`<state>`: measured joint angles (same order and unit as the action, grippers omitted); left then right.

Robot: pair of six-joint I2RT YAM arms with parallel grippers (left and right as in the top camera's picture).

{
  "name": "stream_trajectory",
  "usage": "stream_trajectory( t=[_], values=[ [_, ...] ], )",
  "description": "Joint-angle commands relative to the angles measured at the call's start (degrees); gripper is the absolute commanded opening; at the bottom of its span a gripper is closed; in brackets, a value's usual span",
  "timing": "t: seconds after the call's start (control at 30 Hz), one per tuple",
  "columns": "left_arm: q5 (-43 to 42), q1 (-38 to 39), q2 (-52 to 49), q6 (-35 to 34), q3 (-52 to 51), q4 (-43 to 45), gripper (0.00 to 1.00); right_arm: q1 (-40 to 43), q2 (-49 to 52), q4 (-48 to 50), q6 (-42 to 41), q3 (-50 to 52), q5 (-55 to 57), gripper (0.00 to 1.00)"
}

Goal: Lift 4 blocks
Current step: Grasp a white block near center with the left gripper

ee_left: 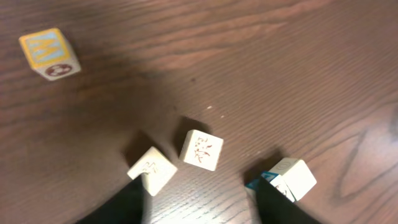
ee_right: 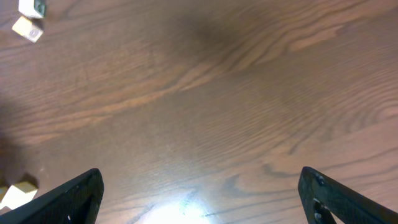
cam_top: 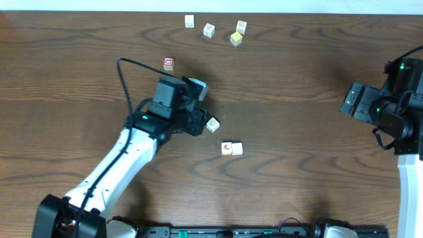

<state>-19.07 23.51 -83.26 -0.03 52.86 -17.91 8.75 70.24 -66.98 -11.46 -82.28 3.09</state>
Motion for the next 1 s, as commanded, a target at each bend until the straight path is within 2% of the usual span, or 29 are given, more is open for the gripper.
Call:
stream_trajectory(
  t=[0.0,0.1,0.23,0.47,0.63,0.97],
  values=[
    [12.1,2.4,-0.3,-8.6,1.6,-1.7,0.52,1.0,0.0,0.6,1.9,2.7,-4.5,0.96],
    [21.8,4.7,-1.0,-16.9,1.6,-3.8,0.55,1.0,-0.1,1.3,1.9,5.2,-6.1,0.96],
    [29.3,6.8,-1.6,-27.3,1.6,-4.2,0.57,1.0,0.0,1.6,1.9,6.8,-7.3,0.94],
    [31.6,8.2,-5.0,-42.2,1.6,-3.9,0.58,1.0,-0.1,1.5,1.9,7.0,-8.2,0.93],
    [31.6,9.9,-9.7,-47.6,1.6,-1.8,0.58,0.9,-0.1,1.5,1.9,7.0,-8.8,0.92],
    [32.8,11.0,-12.5,-48.8,1.6,0.3,0.57,0.9,-0.1,1.4,1.9,7.0,-9.2,0.91]
  ],
)
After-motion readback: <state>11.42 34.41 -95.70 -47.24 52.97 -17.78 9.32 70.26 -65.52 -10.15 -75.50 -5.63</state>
